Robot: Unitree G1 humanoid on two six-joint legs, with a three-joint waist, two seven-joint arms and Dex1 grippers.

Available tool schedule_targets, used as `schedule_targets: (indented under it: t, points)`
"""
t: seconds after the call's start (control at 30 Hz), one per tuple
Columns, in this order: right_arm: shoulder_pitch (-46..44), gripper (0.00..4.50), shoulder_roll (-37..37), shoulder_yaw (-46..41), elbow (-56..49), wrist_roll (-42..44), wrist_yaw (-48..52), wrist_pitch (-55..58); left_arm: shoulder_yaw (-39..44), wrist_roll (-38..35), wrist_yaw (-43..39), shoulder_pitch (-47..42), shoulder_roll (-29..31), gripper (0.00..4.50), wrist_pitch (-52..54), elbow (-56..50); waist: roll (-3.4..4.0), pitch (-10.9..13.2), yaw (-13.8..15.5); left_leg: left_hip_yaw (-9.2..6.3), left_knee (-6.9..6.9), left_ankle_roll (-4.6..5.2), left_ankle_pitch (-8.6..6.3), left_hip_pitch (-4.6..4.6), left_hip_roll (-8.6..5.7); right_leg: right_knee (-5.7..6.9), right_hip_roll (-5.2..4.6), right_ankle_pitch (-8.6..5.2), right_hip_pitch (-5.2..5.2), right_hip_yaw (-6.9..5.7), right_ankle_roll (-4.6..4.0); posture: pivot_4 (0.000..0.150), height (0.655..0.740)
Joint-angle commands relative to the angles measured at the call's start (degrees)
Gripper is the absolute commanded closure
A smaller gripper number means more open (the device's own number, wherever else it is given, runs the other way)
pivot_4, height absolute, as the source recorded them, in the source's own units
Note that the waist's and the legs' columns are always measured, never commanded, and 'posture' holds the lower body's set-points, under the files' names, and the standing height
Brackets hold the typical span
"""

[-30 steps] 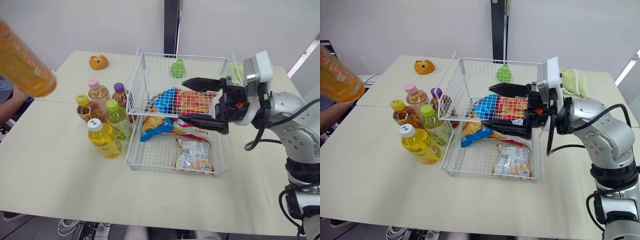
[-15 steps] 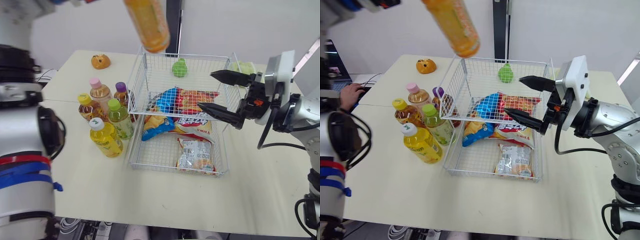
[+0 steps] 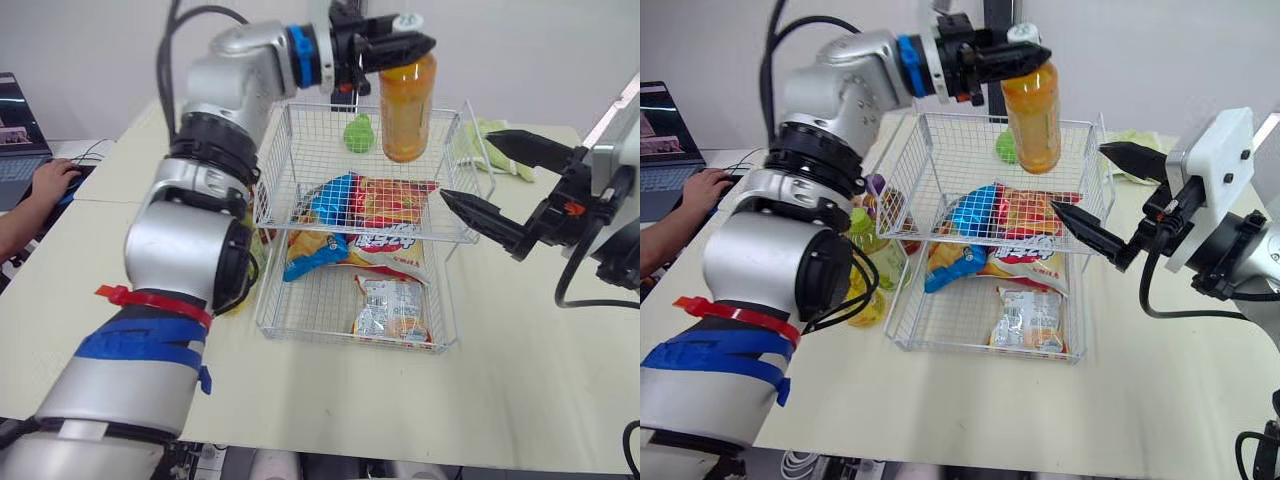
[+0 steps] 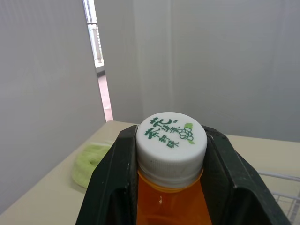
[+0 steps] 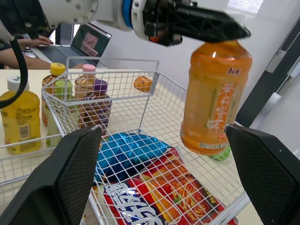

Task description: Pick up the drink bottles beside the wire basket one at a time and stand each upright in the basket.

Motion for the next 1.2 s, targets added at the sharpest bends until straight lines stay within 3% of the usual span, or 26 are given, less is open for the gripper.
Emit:
schedule_targets:
  t: [0.03,0.3,0.63,0.83,0.97,1.2]
  points:
    - [1.41,0.00,-1.68,-4.87,-3.40,4.13,-3.77,0.54,2.19,1.86,2.07,-4.91,-2.63,3.14,-5.17,2.39,0.00,0.00,0.15,-0.01,0.00,0.00,0.00,-0.01,-0.02,0.00,-0.01,0.00,0.00,0.00,0.00,0.150,0.7400]
    - [6.06,0.00,-4.23,-8.61,-6.30,10.30,-9.58,0.11,3.13,5.61,2.86,-6.03,-6.43,3.14,-7.86,6.93,0.00,0.00,0.12,-0.07,0.01,0.00,0.00,-0.04,-0.05,0.00,-0.01,-0.02,0.00,-0.01,0.04,0.150,0.7400]
    - [8.15,0.00,-6.66,-8.65,-5.58,13.19,-10.52,-2.90,7.47,5.10,1.09,-7.14,-4.44,0.05,-7.46,6.52,0.00,0.00,0.06,-0.10,0.03,0.00,0.00,0.00,-0.06,0.02,-0.01,-0.03,0.04,-0.01,0.05,0.150,0.7400]
    - [7.31,0.00,-7.01,-5.16,-4.11,12.26,-7.93,-5.32,9.91,4.15,-2.30,-5.32,1.16,0.02,-4.85,3.44,0.01,0.00,-0.37,-0.08,0.03,0.00,0.01,0.08,-0.05,0.05,0.00,-0.03,0.09,-0.01,0.05,0.150,0.7400]
    - [5.86,0.00,-6.91,-1.66,-2.58,10.78,-4.32,-7.63,11.39,3.53,-2.82,-1.36,8.37,0.02,-1.81,-2.20,0.02,-0.01,-1.11,-0.09,0.03,-0.01,0.01,0.13,-0.04,0.07,0.00,-0.03,0.14,0.01,0.05,0.150,0.7400]
    - [-1.58,0.00,-4.49,8.42,3.85,7.11,6.77,-12.08,17.03,1.46,3.55,15.62,24.05,0.02,6.22,-24.85,0.06,-0.02,-2.00,-0.07,0.06,-0.05,0.03,0.31,0.01,0.27,0.04,-0.02,0.16,0.15,0.04,0.150,0.7400]
